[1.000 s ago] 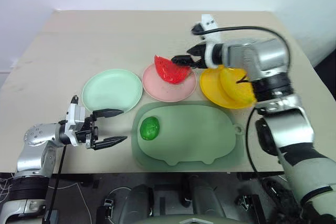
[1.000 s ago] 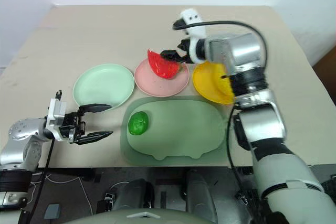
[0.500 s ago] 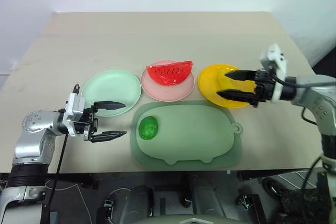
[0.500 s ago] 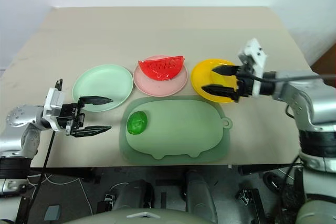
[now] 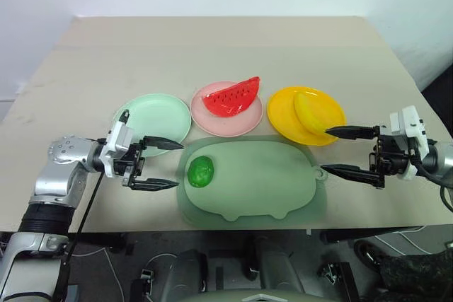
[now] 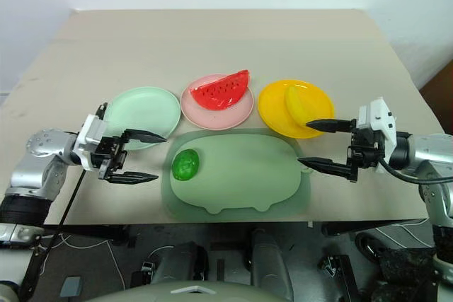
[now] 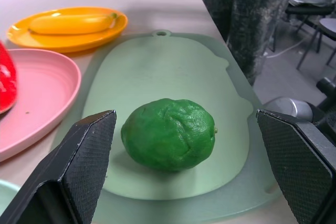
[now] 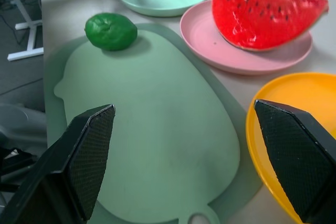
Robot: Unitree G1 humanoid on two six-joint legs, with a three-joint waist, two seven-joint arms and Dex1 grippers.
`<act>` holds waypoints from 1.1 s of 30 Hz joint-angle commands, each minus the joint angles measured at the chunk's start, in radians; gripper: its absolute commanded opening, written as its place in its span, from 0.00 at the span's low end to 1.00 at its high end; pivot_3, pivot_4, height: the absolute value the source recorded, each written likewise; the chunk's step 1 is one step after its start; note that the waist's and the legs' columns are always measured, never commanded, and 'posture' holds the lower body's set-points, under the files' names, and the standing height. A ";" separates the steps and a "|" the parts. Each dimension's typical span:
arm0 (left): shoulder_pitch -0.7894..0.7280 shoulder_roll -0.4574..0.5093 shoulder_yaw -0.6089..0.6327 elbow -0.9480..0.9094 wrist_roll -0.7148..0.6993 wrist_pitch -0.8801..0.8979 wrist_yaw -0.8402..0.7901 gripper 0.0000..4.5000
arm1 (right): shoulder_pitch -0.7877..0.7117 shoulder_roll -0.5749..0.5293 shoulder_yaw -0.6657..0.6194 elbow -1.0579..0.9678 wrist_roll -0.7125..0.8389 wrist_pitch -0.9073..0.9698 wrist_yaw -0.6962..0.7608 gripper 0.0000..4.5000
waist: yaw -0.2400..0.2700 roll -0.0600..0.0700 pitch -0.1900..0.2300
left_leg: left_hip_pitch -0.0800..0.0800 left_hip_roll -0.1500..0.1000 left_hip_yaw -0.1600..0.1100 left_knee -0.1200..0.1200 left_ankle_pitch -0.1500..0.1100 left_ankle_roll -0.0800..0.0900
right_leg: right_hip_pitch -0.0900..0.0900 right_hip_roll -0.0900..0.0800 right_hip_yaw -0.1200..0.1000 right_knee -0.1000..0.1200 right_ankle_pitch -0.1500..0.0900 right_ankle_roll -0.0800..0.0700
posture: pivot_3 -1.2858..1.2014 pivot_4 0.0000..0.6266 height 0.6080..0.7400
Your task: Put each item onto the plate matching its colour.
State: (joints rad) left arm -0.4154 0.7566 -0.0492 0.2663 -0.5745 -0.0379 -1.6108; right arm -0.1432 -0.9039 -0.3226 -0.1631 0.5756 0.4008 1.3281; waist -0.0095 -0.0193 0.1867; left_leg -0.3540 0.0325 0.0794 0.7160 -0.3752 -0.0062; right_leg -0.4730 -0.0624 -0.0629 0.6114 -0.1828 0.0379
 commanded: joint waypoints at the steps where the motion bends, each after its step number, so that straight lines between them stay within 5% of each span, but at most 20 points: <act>1: -0.049 -0.030 -0.041 0.050 0.018 -0.057 -0.004 1.00 | 0.012 -0.001 -0.024 -0.021 0.013 -0.014 -0.024 1.00 | 0.001 0.000 0.000 | 0.000 0.000 0.000 0.000 0.000 0.000 | 0.000 0.000 0.000 0.000 0.000 0.000 | 0.52 0.24 0.97; 10: -0.139 -0.171 -0.048 0.161 0.104 -0.098 0.005 1.00 | 0.042 0.023 -0.022 -0.066 0.026 0.000 -0.094 1.00 | 0.013 0.000 0.000 | 0.000 -0.001 0.001 0.002 0.000 0.000 | 0.001 0.000 0.000 0.000 0.000 0.000 | 0.52 0.24 0.97; 22: -0.261 -0.104 -0.198 0.188 0.085 -0.069 -0.004 1.00 | 0.062 0.035 -0.009 -0.087 0.039 0.005 -0.146 1.00 | 0.023 -0.001 0.000 | 0.000 -0.001 0.000 0.003 0.000 0.000 | 0.003 0.000 0.000 0.000 0.000 0.000 | 0.52 0.24 0.97; 30: -0.379 -0.104 -0.179 0.153 0.187 0.105 0.048 1.00 | 0.064 0.054 0.006 -0.099 0.039 0.007 -0.169 1.00 | 0.022 -0.001 0.000 | 0.000 -0.001 0.000 0.003 0.000 0.000 | 0.003 0.001 0.000 0.000 0.000 0.000 | 0.52 0.24 0.97; 33: -0.401 -0.114 -0.163 0.134 0.200 0.040 0.013 1.00 | 0.063 0.059 0.011 -0.099 0.040 0.009 -0.172 1.00 | 0.022 -0.001 0.000 | 0.000 -0.001 0.000 0.003 0.000 0.000 | 0.003 0.001 0.000 0.001 0.000 0.000 | 0.52 0.24 0.97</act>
State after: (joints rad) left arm -0.7883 0.6420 -0.2409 0.4420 -0.3806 0.0451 -1.5769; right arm -0.0792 -0.8458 -0.3054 -0.2328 0.5956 0.4090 1.1595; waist 0.0129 -0.0201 0.1870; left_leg -0.3537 0.0315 0.0795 0.7195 -0.3750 -0.0065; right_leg -0.4701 -0.0617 -0.0634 0.6119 -0.1826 0.0380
